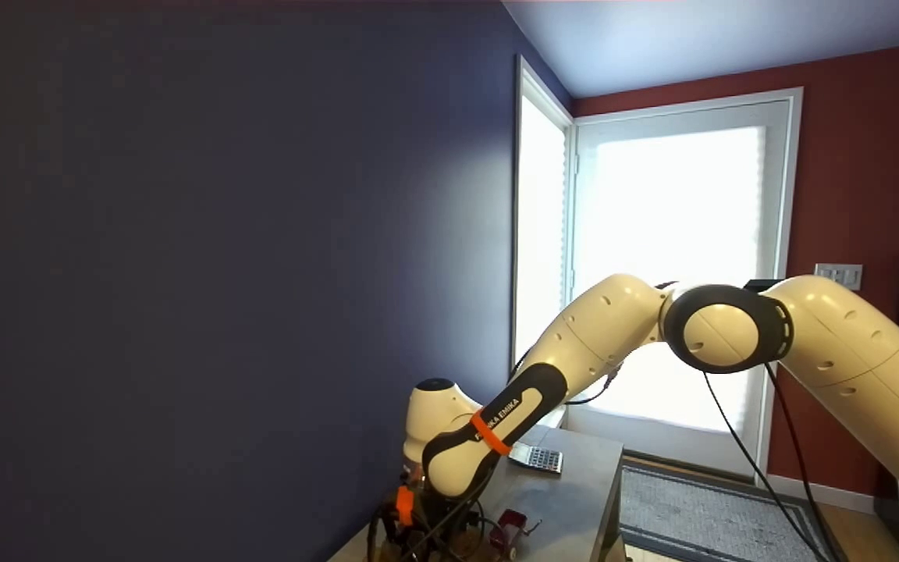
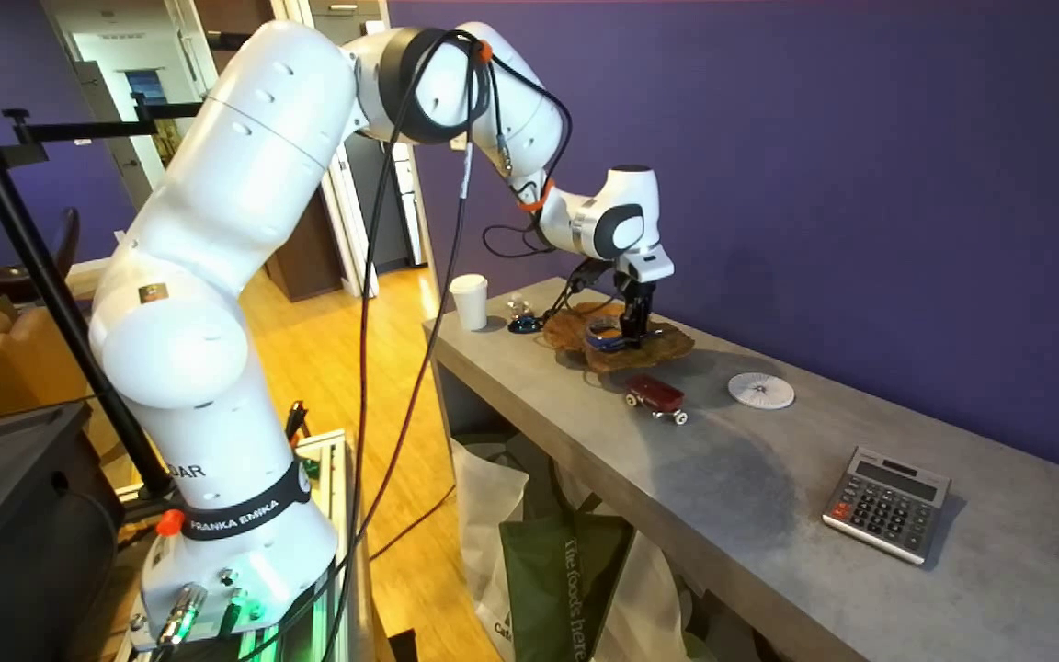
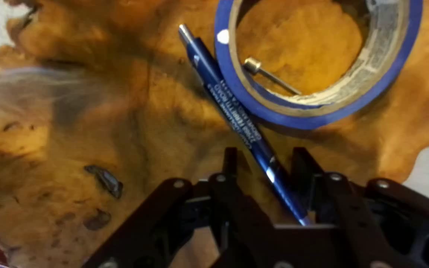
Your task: Remove the pen from the wooden bowl and put it on the red toy cart
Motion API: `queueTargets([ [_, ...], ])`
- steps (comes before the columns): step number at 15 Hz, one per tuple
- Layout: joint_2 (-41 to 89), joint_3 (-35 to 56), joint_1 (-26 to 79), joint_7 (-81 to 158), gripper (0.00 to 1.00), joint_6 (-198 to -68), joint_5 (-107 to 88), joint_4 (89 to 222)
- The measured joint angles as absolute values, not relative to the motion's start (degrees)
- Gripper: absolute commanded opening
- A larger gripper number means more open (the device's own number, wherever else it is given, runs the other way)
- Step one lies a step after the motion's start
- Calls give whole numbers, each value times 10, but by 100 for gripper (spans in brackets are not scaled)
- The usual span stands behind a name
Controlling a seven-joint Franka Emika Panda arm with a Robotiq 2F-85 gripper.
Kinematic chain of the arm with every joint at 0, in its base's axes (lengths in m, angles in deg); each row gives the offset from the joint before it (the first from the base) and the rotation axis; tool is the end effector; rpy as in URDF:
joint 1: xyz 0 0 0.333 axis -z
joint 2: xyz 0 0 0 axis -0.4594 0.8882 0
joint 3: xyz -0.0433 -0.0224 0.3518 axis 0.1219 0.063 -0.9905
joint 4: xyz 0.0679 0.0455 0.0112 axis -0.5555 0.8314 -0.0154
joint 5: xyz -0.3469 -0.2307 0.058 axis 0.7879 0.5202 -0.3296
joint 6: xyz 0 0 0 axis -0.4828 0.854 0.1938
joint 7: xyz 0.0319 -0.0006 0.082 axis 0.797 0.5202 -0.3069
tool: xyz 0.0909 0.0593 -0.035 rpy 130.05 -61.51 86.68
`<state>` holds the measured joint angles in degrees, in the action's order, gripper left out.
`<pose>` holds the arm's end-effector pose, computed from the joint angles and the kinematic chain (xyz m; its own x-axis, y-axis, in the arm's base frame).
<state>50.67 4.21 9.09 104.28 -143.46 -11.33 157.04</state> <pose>0.7008 0.2579 0.1924 0.6531 -0.7562 0.0388 -0.7466 -0.6517 -0.1340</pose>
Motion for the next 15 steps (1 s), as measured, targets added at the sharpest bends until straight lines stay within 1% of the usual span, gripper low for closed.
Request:
queueTargets([
  [2,507,42,90,1044,25,-1435,-114,1566],
  [3,508,42,90,1044,19,-1435,-114,1566],
  [4,508,42,89,1044,22,-1435,-114,1565],
  [6,508,42,88,1044,13,-1435,-114,1565],
  [7,508,42,87,1044,5,-1435,-114,1565],
  [8,508,42,86,1044,0,-1435,-114,1565],
  [9,507,43,85,1044,3,-1435,-114,1565],
  [15,478,73,65,1044,3,-1424,-99,1571],
])
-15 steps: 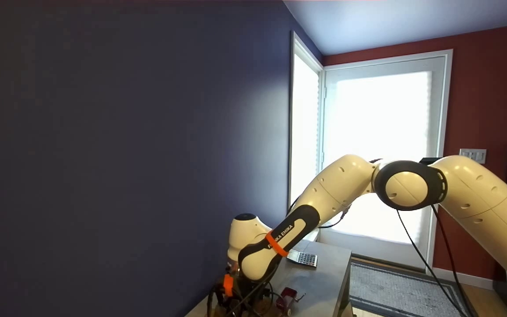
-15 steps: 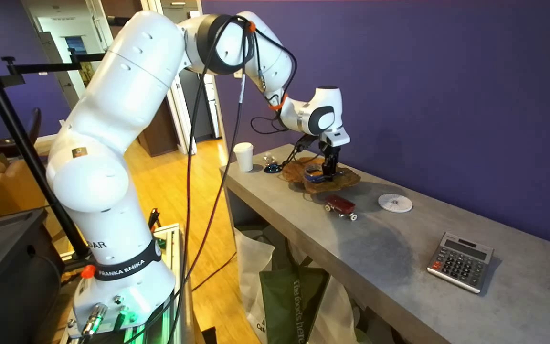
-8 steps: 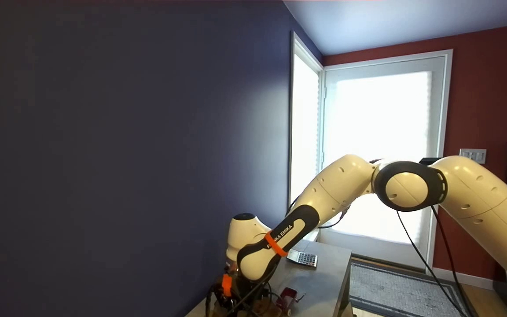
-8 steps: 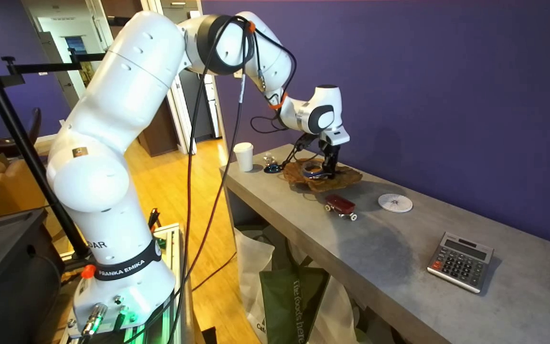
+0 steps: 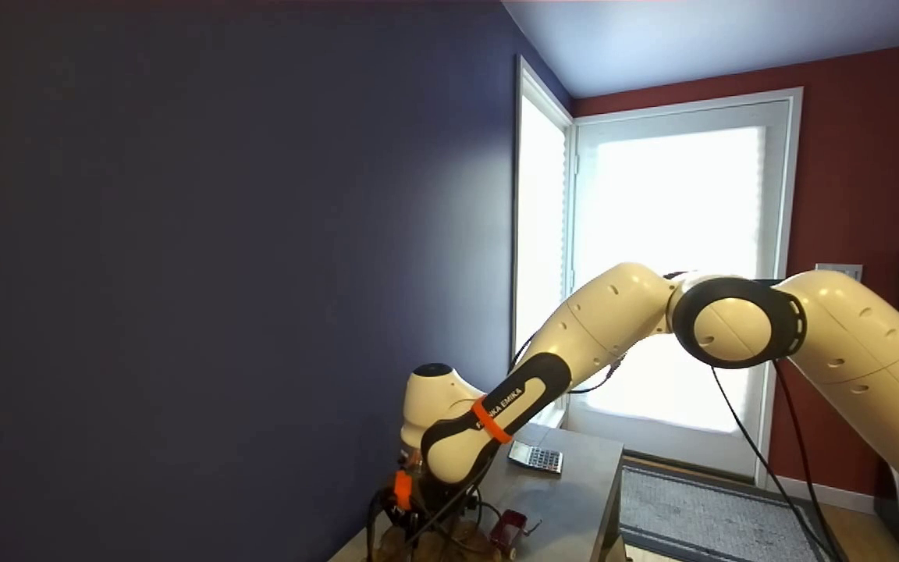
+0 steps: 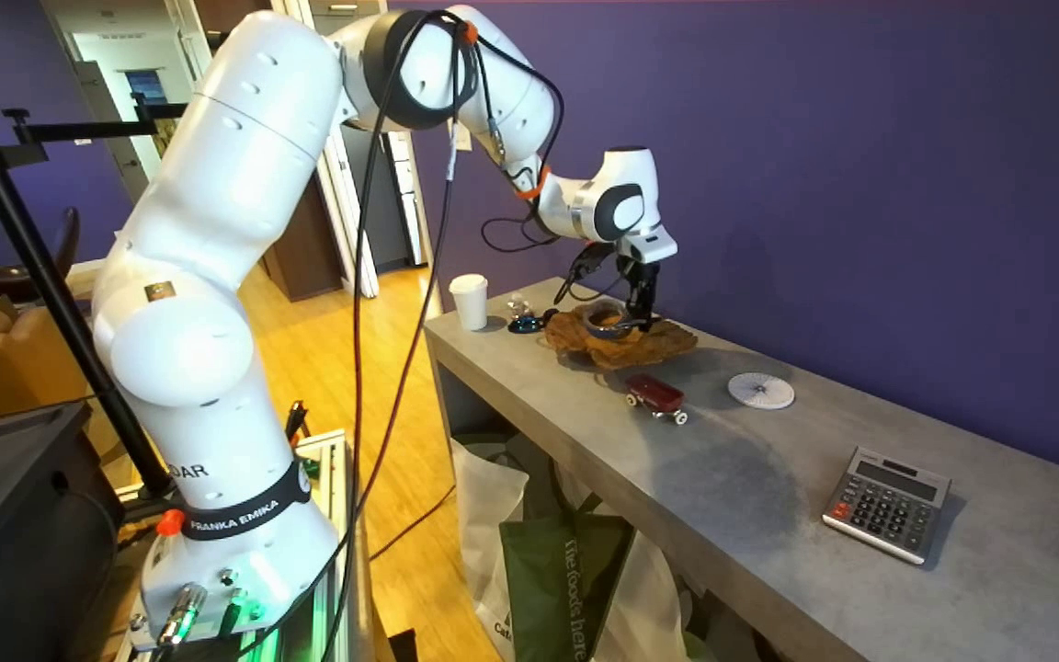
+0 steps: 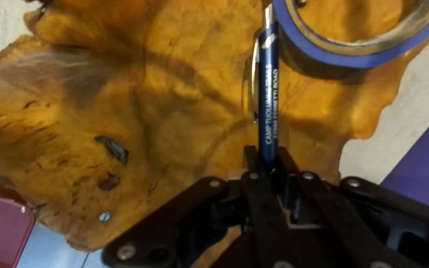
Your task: Remove the pen from the wooden bowl and put it on the red toy cart
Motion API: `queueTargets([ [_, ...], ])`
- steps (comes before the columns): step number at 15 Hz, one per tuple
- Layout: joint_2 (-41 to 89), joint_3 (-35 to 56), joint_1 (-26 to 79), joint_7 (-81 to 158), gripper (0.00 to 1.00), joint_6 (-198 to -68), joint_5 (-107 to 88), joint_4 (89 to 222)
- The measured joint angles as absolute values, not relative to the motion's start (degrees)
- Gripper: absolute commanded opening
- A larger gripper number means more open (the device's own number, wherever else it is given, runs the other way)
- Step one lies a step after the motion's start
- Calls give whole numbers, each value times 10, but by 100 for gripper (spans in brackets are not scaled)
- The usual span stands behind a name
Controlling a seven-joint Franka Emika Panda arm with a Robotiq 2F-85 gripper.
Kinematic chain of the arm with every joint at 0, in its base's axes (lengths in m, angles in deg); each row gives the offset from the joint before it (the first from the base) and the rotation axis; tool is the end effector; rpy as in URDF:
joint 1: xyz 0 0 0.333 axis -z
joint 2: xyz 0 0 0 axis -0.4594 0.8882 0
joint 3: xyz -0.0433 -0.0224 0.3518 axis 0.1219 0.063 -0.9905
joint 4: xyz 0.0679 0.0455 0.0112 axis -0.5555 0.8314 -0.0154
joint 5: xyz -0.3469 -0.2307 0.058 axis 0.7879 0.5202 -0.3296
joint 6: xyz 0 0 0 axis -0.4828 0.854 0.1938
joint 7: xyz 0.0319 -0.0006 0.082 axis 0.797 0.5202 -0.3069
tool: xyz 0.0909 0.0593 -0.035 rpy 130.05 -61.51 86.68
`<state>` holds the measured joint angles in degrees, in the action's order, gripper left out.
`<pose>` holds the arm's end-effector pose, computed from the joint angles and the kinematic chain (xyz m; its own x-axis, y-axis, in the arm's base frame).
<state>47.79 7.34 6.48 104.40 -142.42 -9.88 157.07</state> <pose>0.7051 0.2584 0.2277 0.6649 -0.7401 0.1008 -0.7266 -0.6721 -0.1428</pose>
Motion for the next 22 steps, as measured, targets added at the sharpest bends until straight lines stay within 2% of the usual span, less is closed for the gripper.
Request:
queueTargets([
  [12,386,157,89,1086,3,-1381,-49,1642],
  [22,360,149,161,1098,3,-1334,-73,1719],
])
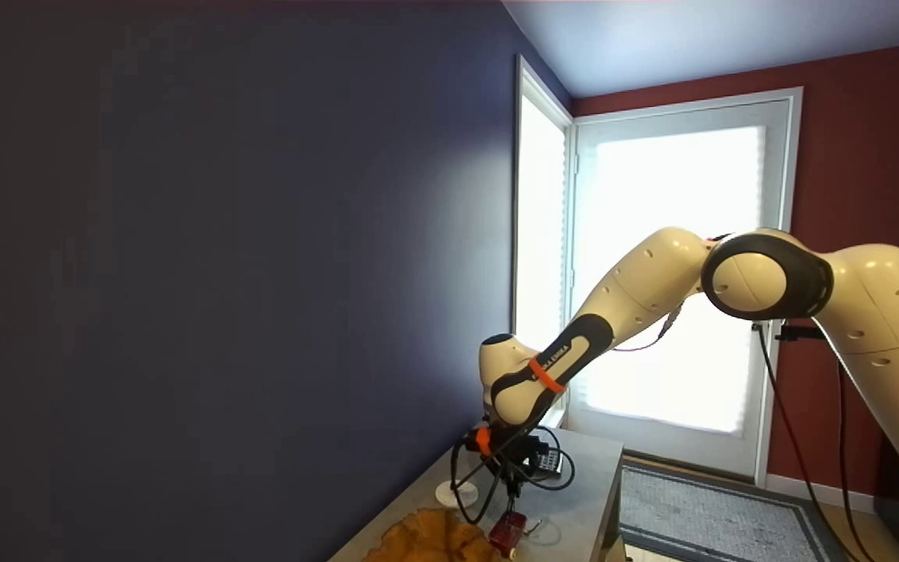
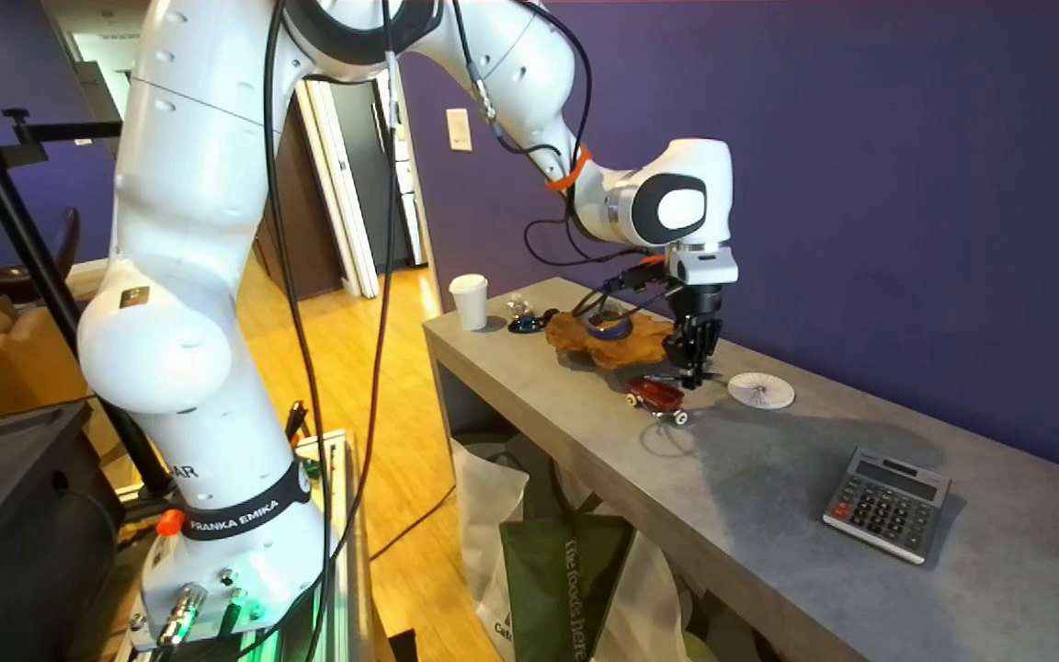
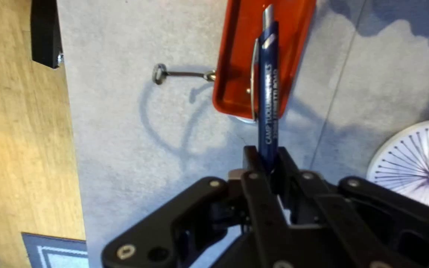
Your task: Remove the pen from the wooden bowl and put it on the red toy cart
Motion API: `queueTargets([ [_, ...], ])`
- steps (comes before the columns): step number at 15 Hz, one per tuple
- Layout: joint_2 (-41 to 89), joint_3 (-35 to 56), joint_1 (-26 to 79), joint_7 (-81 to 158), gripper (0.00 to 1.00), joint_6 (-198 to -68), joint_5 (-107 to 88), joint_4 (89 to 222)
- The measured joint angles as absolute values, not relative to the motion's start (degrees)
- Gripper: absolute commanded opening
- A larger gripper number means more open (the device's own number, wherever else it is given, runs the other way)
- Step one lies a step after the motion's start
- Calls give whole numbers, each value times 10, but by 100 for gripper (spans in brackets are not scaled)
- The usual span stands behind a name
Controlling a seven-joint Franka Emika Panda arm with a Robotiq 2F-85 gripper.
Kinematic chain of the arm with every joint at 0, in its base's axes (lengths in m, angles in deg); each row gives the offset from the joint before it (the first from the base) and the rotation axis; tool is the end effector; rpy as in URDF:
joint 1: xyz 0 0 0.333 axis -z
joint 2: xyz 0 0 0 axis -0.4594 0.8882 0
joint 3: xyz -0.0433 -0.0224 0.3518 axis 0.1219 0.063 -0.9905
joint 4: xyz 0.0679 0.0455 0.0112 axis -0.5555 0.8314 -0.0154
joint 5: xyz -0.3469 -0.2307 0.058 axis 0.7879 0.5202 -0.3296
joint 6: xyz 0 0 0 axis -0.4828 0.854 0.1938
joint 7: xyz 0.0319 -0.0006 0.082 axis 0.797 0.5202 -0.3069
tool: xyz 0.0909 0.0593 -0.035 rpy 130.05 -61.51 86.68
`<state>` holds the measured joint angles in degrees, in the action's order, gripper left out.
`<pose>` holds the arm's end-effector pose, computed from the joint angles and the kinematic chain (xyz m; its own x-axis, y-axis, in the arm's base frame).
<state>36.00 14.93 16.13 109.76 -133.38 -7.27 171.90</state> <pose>0.6642 0.0355 0.2474 0.3789 -0.9177 0.1195 -0.9251 -0.3722 0.0750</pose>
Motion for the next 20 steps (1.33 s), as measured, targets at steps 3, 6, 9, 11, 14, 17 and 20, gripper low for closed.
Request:
queueTargets([
  [3,360,145,163,1106,3,-1313,-85,1730],
  [6,360,139,163,1117,3,-1294,-94,1735],
  [9,360,133,163,1133,3,-1284,-98,1736],
  [11,360,132,163,1145,3,-1283,-100,1736],
  [14,359,131,164,1163,3,-1283,-100,1736],
  [17,358,132,166,1184,3,-1283,-100,1736],
  [20,356,132,169,1207,3,-1283,-100,1736],
])
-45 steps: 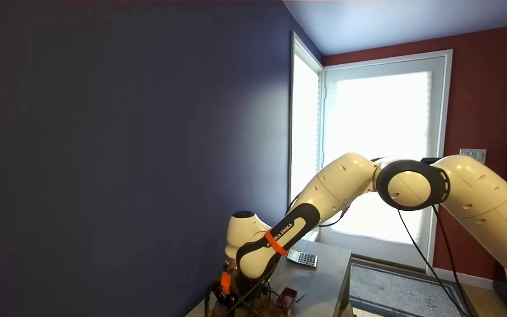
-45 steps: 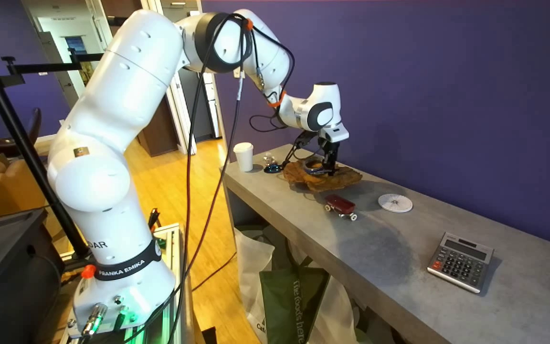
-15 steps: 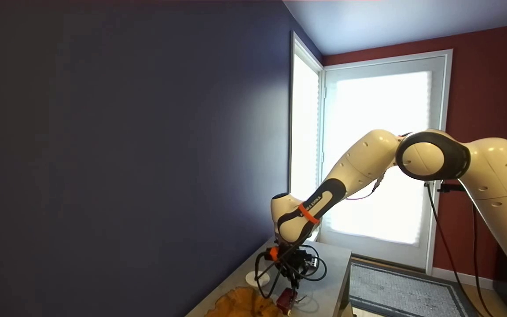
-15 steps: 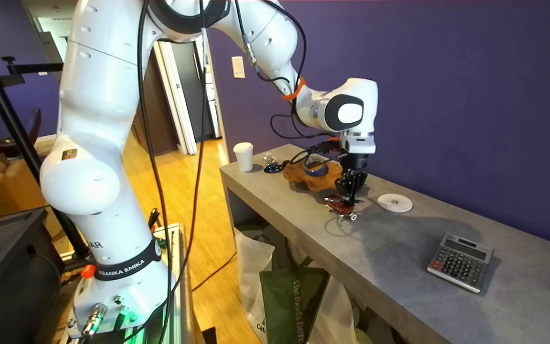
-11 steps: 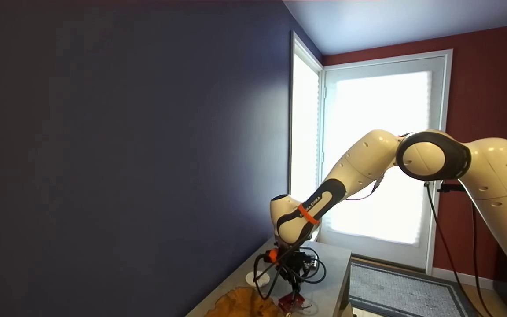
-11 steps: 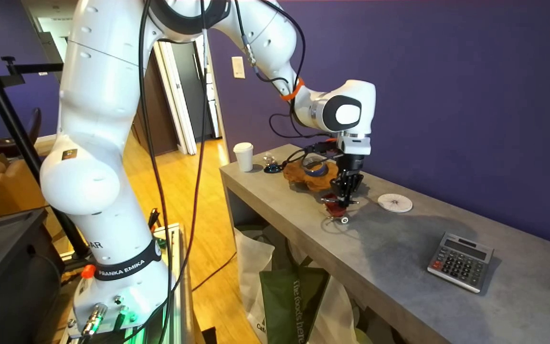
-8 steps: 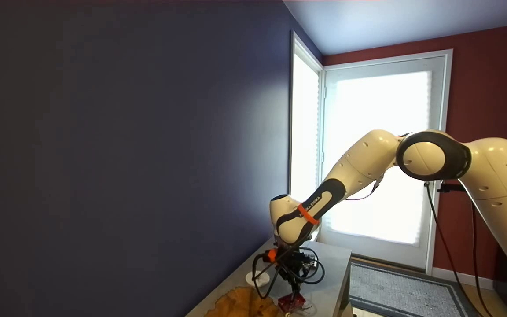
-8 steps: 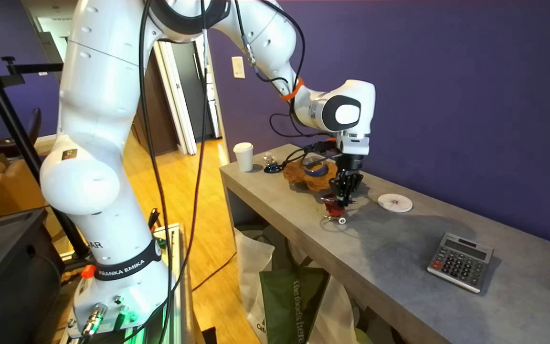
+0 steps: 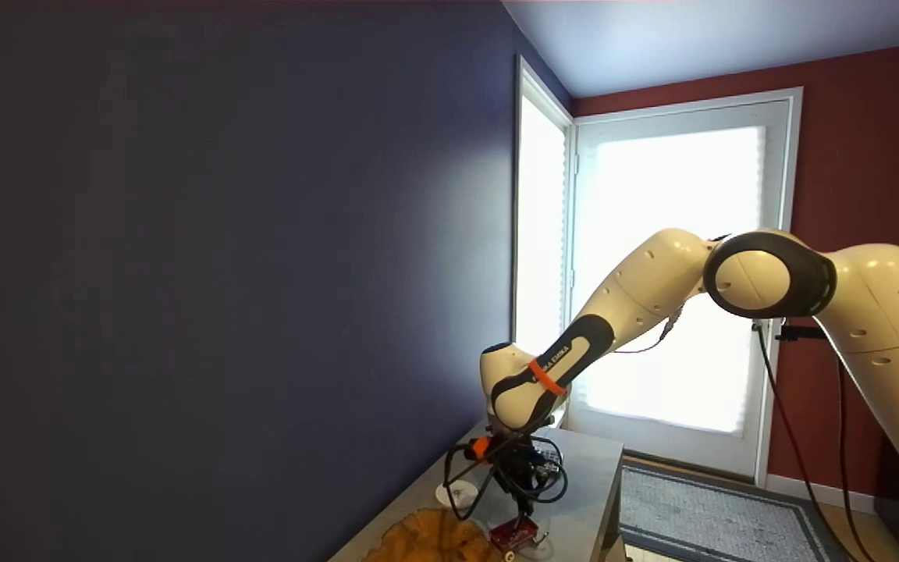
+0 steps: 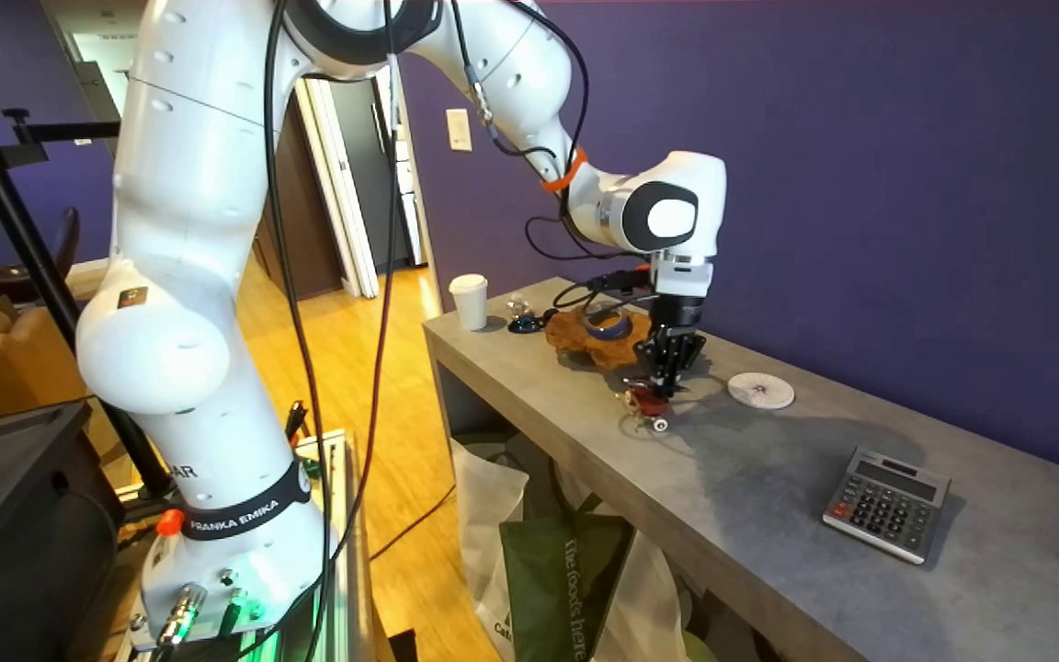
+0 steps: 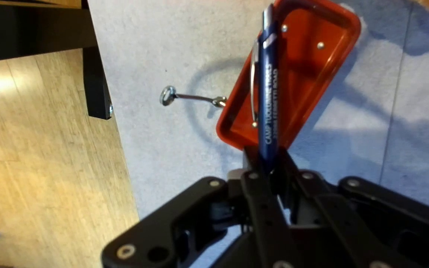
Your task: Remove the pen from the wooden bowl and put it on the red toy cart
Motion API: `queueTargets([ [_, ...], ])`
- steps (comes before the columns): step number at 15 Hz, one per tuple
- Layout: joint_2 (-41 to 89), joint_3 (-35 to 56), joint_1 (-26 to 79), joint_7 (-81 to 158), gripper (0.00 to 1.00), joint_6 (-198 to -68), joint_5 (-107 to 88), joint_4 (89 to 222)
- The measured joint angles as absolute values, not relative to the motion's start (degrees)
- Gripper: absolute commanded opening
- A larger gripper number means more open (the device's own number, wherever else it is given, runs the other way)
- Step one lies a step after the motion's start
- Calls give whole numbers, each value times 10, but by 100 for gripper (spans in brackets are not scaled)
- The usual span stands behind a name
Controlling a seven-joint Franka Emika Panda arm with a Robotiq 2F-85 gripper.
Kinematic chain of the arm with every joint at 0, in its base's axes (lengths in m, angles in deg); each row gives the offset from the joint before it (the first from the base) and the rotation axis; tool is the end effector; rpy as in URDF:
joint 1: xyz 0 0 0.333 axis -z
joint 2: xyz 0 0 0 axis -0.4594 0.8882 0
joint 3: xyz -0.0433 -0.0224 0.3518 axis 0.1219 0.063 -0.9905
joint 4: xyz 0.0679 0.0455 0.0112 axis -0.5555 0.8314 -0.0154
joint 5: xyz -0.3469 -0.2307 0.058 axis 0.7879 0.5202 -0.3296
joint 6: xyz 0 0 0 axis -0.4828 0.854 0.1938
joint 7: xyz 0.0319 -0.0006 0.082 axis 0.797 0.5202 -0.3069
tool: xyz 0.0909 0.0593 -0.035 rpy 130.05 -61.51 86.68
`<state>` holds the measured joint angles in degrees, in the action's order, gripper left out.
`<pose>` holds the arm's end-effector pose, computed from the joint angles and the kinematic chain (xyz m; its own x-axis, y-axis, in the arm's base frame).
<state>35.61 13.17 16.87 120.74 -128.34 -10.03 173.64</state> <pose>0.6421 0.0438 0.2312 0.1755 -0.9815 0.0766 -0.9744 -0.1621 0.1555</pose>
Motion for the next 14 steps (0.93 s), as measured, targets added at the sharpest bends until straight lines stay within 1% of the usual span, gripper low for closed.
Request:
queueTargets([
  [14,355,131,187,1278,3,-1283,-149,1736],
])
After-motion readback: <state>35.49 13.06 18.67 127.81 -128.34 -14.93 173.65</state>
